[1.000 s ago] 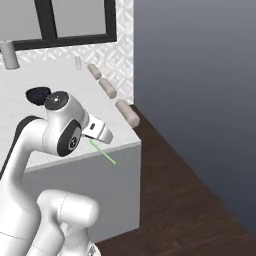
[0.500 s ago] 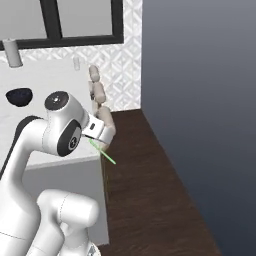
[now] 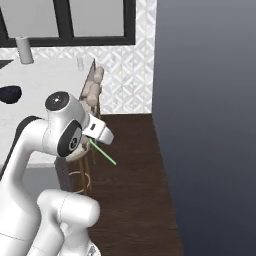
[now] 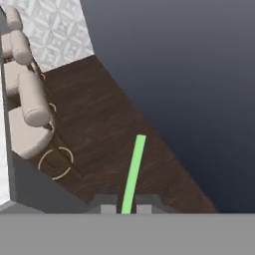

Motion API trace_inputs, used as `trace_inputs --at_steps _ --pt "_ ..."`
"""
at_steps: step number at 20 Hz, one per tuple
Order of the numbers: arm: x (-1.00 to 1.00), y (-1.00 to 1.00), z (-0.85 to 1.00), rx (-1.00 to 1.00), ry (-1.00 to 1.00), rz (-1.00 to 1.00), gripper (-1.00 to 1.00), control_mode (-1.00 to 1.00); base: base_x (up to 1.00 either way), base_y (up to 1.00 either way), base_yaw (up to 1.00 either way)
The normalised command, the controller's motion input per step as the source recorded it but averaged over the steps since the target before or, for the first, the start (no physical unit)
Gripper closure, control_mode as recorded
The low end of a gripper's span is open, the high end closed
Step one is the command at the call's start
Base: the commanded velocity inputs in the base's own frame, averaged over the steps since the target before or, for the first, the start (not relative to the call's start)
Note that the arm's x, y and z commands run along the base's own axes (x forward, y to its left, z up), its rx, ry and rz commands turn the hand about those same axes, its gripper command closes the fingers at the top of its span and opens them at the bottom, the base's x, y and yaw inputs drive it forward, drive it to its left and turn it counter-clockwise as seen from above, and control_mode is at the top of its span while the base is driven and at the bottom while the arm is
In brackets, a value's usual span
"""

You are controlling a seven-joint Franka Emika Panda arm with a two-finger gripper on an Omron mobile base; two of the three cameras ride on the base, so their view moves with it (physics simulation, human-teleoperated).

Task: Take a straw from the drawer in front and place it inside the glass cup on the dining counter.

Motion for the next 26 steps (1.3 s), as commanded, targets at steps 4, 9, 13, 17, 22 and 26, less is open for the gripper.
trace_inputs --at_steps 4,9,13,17,22,26 --pt "0.00 0.00 0.00 0.00 0.00 0.00 1.00 1.00 0.92 -0.65 0.42" --pt "0.00 0.00 0.00 0.00 0.00 0.00 1.00 1.00 1.00 -0.48 0.41" --pt "0.00 0.00 0.00 0.00 0.00 0.00 1.00 1.00 1.00 -0.38 0.41" --pt "0.00 0.00 0.00 0.00 0.00 0.00 1.00 1.00 1.00 -0.38 0.43" --pt "0.00 0.00 0.00 0.00 0.00 0.00 1.00 1.00 0.99 -0.42 0.46" --pt "0.00 0.00 0.00 0.00 0.00 0.00 1.00 1.00 0.61 -0.81 0.42"
